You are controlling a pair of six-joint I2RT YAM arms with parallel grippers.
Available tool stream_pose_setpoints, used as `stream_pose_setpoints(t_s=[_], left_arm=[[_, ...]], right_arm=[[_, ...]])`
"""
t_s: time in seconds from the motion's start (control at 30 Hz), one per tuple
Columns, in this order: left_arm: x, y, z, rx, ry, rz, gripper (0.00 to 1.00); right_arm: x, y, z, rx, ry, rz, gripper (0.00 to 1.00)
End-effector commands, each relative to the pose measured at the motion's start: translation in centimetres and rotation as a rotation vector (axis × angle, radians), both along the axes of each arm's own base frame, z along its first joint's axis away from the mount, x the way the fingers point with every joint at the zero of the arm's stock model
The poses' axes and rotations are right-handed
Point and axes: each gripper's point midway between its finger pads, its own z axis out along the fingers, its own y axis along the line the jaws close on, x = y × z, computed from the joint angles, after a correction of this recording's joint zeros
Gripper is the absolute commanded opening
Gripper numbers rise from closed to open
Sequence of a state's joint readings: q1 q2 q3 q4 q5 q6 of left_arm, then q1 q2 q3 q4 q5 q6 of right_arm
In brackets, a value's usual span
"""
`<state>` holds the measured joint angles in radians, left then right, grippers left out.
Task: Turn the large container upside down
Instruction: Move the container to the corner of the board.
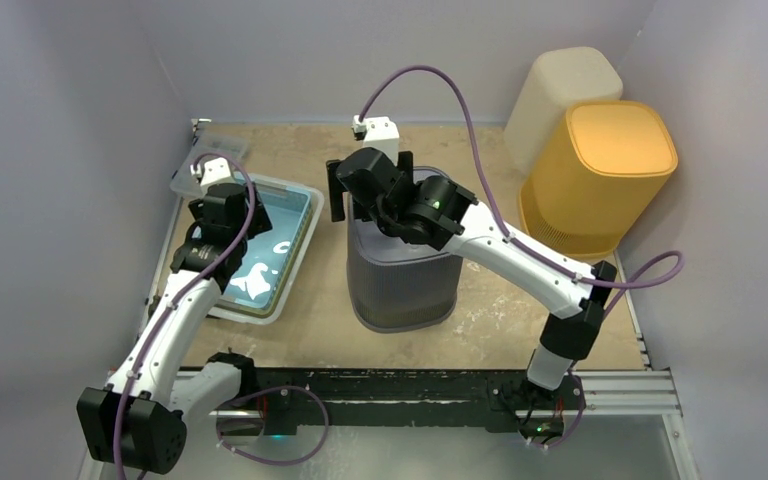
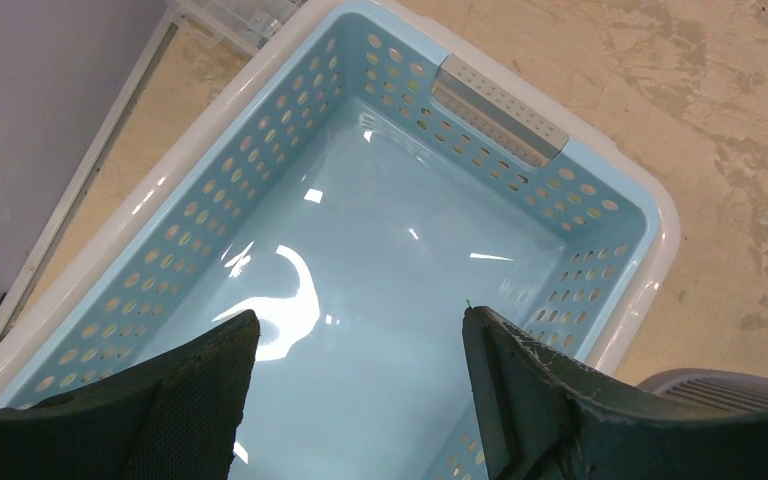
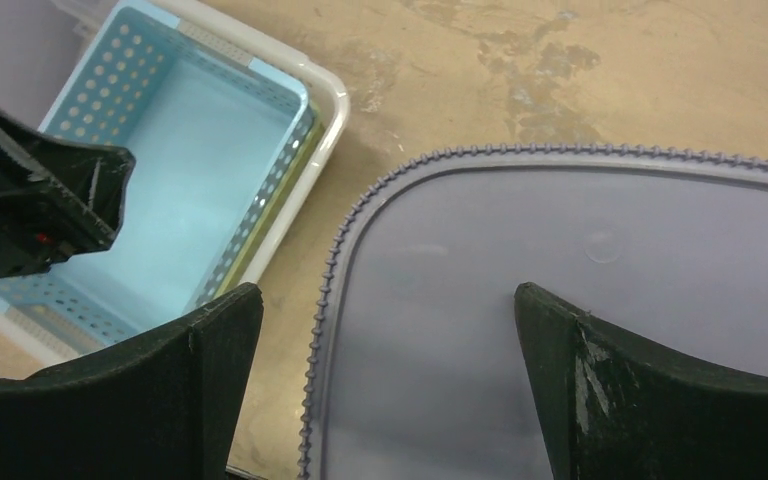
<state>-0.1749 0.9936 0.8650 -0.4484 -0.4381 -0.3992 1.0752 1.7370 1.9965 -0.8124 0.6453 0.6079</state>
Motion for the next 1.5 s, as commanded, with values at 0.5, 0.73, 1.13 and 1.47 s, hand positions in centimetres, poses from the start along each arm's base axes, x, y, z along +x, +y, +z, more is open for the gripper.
stream_pose_setpoints(t_s=[0.5, 0.73, 1.13, 1.47], left_arm=[[0.9, -0.2, -0.2, 0.009, 0.003, -0.022, 0.73], [1.1, -0.4, -0.5, 0.008, 0.017, -0.029, 0.73], [1.0, -0.4, -0.7, 0.006, 0.024, -0.033, 0.73], [0.8, -0.3, -0.6, 0.008, 0.022, -0.024, 0.73]], right_arm=[[-0.5, -6.7, -6.8, -0.336, 0.072, -0.251, 0.99], [-2.7, -11.4, -9.3, -0.397, 0.099, -0.297, 0.99], [-3.3, -10.9, -5.1, -0.244, 0.077, -0.224, 0.99], [-3.7, -1.4, 3.6, 0.156, -0.004, 0.151, 0.98]])
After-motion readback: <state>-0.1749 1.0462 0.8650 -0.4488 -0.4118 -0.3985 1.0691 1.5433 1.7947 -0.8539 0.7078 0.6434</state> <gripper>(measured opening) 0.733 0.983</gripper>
